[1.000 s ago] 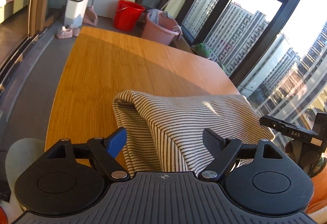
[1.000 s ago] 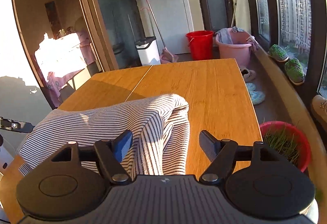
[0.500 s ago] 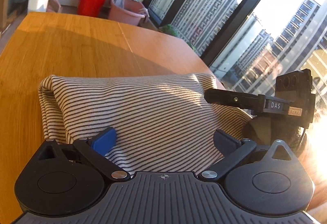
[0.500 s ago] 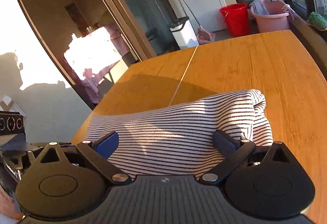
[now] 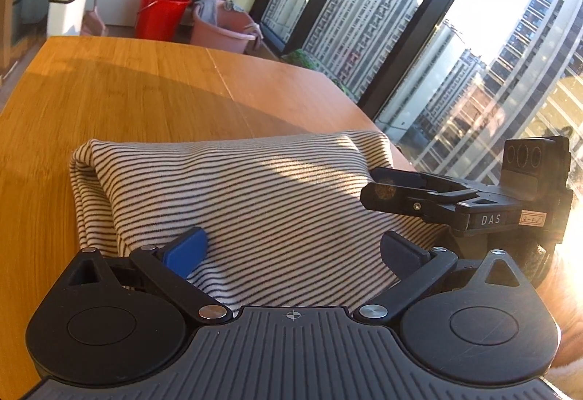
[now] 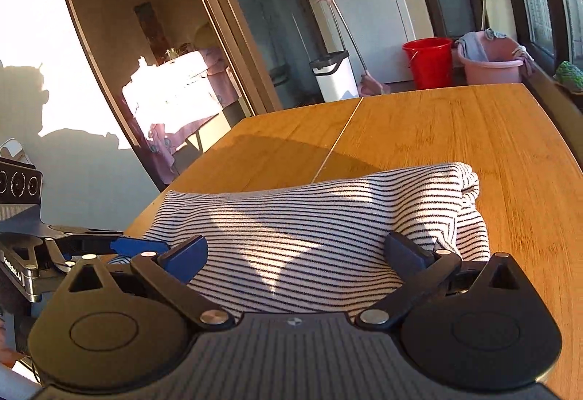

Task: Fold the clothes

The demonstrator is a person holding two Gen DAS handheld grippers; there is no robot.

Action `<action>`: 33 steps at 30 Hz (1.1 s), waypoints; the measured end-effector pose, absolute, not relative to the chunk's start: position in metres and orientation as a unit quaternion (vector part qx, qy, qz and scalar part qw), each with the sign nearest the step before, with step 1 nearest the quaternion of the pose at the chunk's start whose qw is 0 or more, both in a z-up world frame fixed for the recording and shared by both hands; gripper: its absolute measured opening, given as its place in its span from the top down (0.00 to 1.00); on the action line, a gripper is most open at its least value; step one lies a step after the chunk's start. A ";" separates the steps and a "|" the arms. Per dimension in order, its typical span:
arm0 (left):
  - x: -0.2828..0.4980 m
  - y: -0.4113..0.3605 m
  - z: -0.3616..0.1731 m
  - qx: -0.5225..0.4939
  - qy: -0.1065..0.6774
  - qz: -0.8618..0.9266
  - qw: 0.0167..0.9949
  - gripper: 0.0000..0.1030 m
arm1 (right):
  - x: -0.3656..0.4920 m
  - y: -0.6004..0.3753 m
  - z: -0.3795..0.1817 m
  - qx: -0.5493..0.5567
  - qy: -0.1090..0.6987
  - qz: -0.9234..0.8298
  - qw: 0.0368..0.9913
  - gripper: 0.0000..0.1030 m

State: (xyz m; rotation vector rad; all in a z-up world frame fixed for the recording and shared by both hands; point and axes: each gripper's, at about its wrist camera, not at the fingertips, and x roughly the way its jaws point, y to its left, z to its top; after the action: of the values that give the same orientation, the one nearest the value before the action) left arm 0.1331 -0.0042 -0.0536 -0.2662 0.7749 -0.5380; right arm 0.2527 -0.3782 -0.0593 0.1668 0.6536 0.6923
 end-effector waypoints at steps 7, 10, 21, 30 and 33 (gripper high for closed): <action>0.160 0.007 -0.058 -0.131 0.354 -0.254 0.891 0.00 | 0.239 -0.375 -0.059 0.087 0.319 0.326 0.886 0.00; 0.185 0.012 -0.060 -0.123 0.344 -0.246 0.898 0.00 | 0.221 -0.366 -0.058 0.088 0.328 0.342 0.876 0.00; 0.199 -0.006 -0.069 -0.027 0.314 -0.249 0.916 0.00 | 0.178 -0.340 -0.061 0.062 0.314 0.386 0.865 0.00; 0.192 -0.018 -0.049 -0.045 0.355 -0.186 0.915 0.00 | 0.179 -0.348 -0.063 0.097 0.305 0.399 0.859 0.00; 0.182 -0.018 -0.028 -0.087 0.343 -0.219 0.909 0.00 | 0.179 -0.351 -0.063 0.100 0.303 0.400 0.859 0.00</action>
State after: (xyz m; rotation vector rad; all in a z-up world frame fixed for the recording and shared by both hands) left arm 0.1822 -0.0183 -0.0282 -0.1791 0.7065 -0.4525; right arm 0.1786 -0.3507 -0.0629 0.2095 0.6362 0.8390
